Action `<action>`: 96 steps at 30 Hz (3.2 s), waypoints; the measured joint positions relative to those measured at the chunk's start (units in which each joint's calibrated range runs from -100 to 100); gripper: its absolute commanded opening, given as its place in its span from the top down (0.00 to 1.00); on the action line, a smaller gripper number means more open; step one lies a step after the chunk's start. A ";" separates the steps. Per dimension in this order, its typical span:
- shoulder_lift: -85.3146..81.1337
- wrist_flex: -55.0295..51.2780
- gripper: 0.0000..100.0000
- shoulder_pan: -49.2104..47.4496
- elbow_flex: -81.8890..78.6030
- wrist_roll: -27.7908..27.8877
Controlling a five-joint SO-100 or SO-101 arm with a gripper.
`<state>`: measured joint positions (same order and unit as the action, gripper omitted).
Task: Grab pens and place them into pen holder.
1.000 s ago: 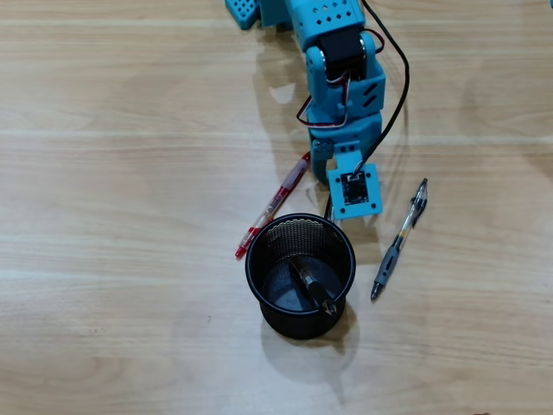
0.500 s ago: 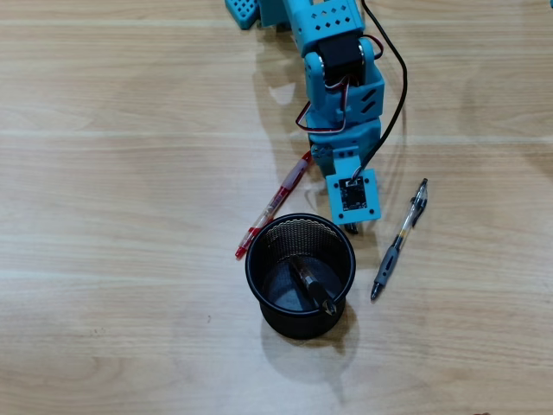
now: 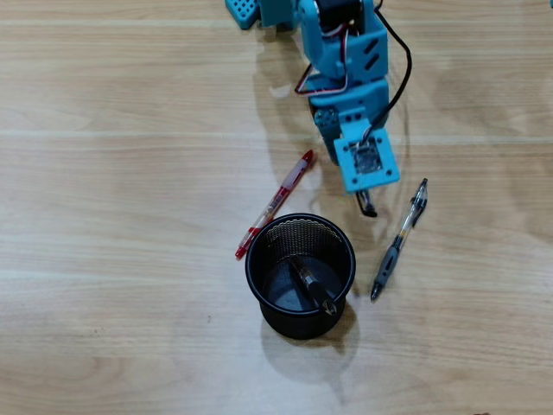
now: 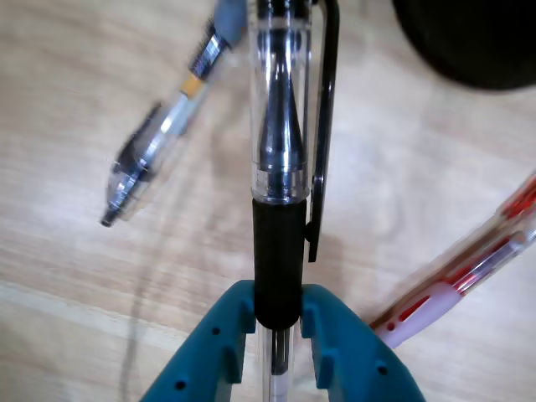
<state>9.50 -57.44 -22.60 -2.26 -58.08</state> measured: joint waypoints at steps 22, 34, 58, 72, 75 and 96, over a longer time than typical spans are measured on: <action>-14.42 91.52 0.97 7.94 -33.56 19.64; -2.97 82.09 0.98 11.73 -12.96 19.95; 10.01 82.09 0.98 12.54 -7.37 11.32; 10.01 82.09 0.89 13.44 -7.37 8.73; 10.01 82.09 0.90 13.44 -7.37 7.90; -18.74 36.25 0.98 6.86 -20.24 5.71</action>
<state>-9.25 -21.19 -15.74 -22.50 -52.36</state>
